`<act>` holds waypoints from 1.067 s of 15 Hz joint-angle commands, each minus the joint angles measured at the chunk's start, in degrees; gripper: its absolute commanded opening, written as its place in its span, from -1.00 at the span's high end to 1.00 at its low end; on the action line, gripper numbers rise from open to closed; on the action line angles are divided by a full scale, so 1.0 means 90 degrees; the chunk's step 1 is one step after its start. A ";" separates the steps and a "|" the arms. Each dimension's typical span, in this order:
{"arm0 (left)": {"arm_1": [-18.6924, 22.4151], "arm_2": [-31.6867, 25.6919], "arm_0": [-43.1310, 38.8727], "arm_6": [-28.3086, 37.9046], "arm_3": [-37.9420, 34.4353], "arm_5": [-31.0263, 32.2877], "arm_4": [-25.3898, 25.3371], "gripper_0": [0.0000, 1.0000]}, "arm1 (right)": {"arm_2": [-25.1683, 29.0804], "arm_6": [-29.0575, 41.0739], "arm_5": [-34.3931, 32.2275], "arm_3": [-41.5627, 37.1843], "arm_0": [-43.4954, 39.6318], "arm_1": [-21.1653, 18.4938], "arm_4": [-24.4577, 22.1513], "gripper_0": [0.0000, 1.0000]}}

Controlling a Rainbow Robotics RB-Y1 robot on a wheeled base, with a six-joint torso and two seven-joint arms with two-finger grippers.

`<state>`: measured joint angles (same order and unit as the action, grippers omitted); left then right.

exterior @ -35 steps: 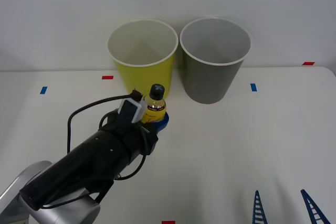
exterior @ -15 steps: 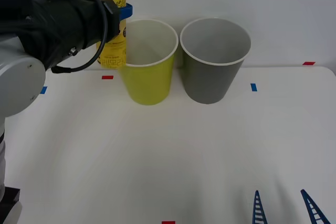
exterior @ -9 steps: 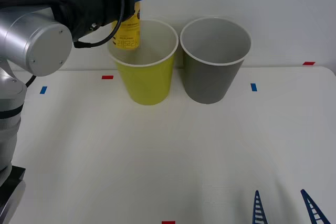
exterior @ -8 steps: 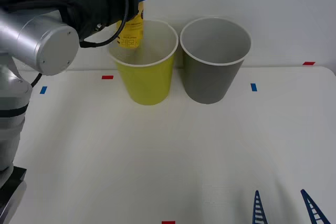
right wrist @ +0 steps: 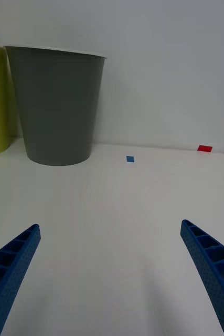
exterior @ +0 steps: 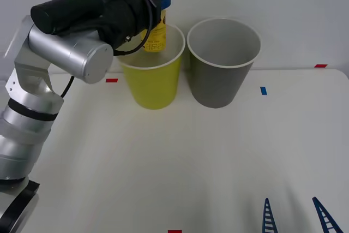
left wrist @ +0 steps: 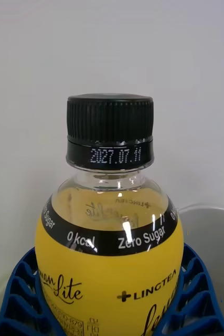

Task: Put cans in the gray bin and PET bottles in the light green bin.

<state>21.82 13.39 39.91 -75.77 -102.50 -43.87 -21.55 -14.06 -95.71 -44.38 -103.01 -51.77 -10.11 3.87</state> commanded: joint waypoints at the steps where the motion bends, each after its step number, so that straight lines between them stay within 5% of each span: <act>1: -0.0012 0.0026 -0.0001 -0.0096 0.0120 0.0119 0.0364 1.00 | 0.0000 0.0000 0.0000 0.0000 0.0000 0.0000 0.0000 -0.85; 6: -0.0070 0.0035 -0.0001 -0.0096 0.0188 0.0324 0.0950 1.00 | 0.0000 0.0000 0.0000 0.0000 0.0000 0.0000 0.0000 -0.85; 13: -0.0217 0.0084 -0.0001 0.0031 0.0569 0.0988 0.0852 0.99 | 0.0000 0.0000 0.0000 0.0000 0.0000 0.0000 0.0000 -0.85; 14: -0.0217 0.0084 -0.0001 0.0040 0.0569 0.0988 0.0842 0.42 | 0.0000 0.0000 0.0000 0.0000 0.0000 0.0000 0.0000 -0.85; 15: -0.0197 0.0084 -0.0001 0.0050 0.0569 0.0988 0.0842 -1.00 | 0.0000 0.0000 0.0000 0.0000 0.0000 0.0000 0.0000 -0.85; 16: -0.0188 0.0084 -0.0001 0.0070 0.0569 0.0998 0.0823 -1.00 | 0.0000 0.0000 0.0000 0.0000 0.0000 0.0000 0.0000 -0.85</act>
<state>19.99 14.15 39.91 -75.35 -97.38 -35.00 -13.95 -14.06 -95.71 -44.38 -103.01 -51.77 -10.11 3.87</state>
